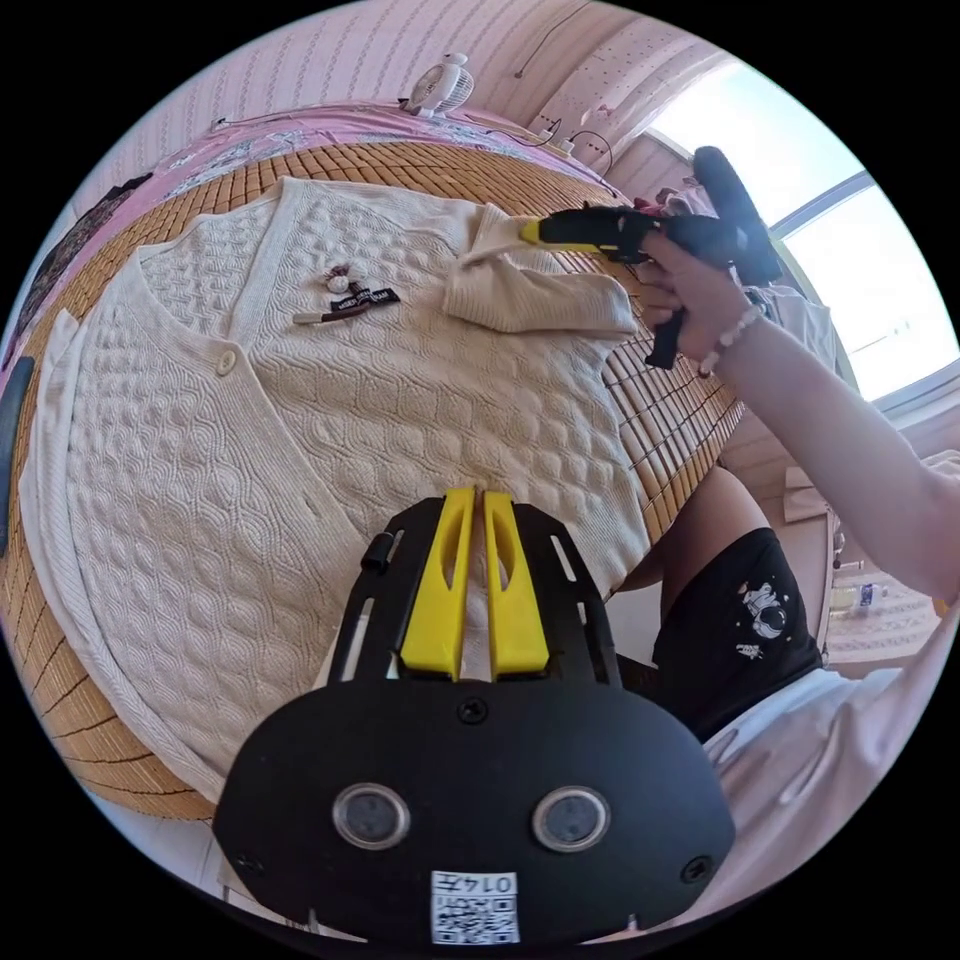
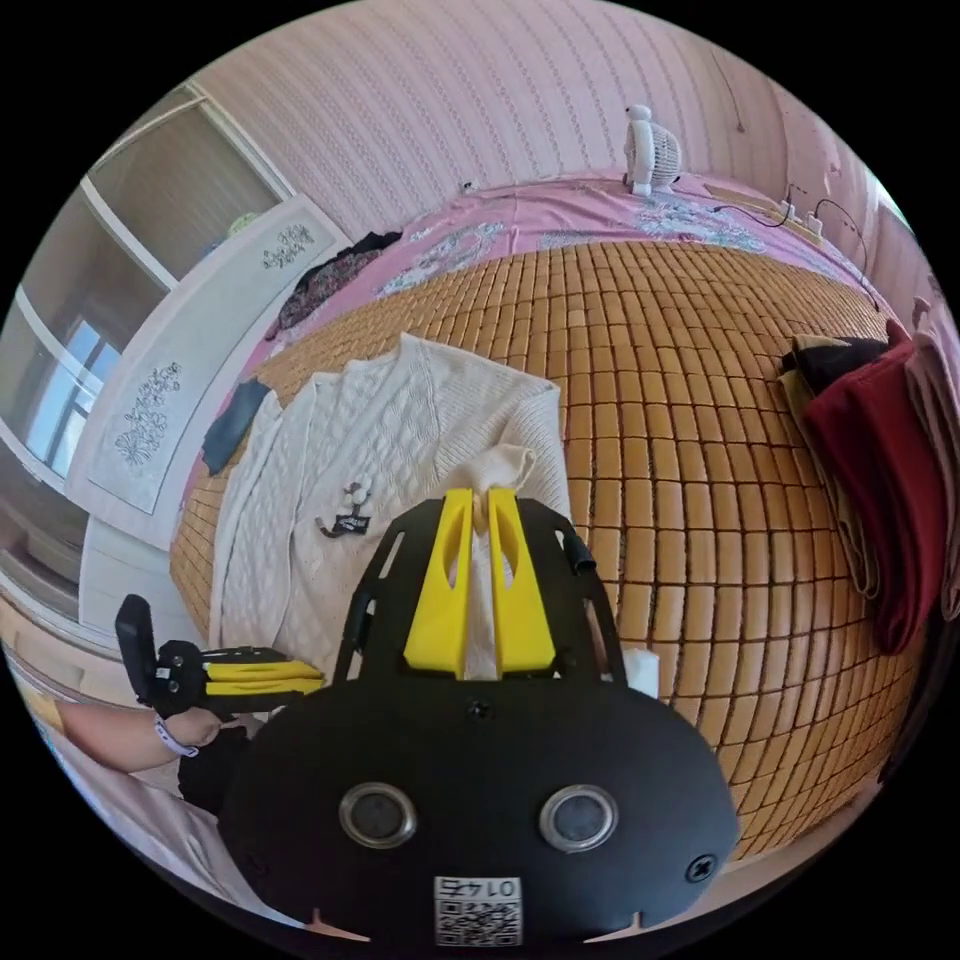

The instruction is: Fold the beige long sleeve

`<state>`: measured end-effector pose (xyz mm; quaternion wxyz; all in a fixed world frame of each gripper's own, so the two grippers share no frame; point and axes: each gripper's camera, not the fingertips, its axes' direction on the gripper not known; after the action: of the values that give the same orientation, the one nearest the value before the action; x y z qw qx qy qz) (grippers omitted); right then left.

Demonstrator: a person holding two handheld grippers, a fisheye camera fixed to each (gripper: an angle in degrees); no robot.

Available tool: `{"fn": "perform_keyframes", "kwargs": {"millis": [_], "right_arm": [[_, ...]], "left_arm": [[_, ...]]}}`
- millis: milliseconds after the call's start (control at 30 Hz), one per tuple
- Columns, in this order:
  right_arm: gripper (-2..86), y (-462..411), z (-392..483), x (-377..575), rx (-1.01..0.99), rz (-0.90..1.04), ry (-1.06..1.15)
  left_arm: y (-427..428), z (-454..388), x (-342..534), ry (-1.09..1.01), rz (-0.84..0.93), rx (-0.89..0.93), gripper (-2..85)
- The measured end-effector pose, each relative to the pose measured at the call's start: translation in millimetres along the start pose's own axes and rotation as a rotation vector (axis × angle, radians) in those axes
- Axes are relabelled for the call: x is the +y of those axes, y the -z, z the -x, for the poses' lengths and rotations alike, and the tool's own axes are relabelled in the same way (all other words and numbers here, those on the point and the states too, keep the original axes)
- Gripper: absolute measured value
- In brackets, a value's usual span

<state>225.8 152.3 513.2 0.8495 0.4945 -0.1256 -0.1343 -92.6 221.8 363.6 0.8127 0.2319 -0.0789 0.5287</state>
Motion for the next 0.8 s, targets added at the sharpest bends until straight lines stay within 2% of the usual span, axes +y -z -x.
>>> {"fn": "perform_keyframes", "kwargs": {"millis": [167, 267, 367, 500, 633, 800], "right_arm": [[1.8, 156.7, -59.2, 91.0, 0.002, -0.341, -0.184], [1.9, 219.6, -96.5, 145.3, 0.109, -0.425, -0.327], [2.2, 231.8, -125.7, 163.0, 0.253, -0.344, -0.37], [3.4, 221.9, -145.5, 159.3, 0.307, -0.298, -0.363], [7.0, 195.7, -182.9, 151.8, 0.332, -0.143, -0.524], [11.4, 185.0, -185.7, 162.7, 0.295, -0.184, -0.524]], "left_arm": [[7.5, -2.1, 1.9, -0.041, -0.026, -0.004, -1.0], [25.5, -16.2, -1.5, -0.137, -0.112, 0.004, -1.0], [30.4, -25.8, -13.6, -0.176, -0.138, 0.021, -1.0], [16.5, -41.7, -27.4, -0.227, -0.108, 0.033, -0.9], [1.4, -56.3, -31.4, -0.266, -0.056, 0.05, -0.7], [-6.9, -63.2, -40.4, -0.307, -0.021, 0.05, 2.9]]}}
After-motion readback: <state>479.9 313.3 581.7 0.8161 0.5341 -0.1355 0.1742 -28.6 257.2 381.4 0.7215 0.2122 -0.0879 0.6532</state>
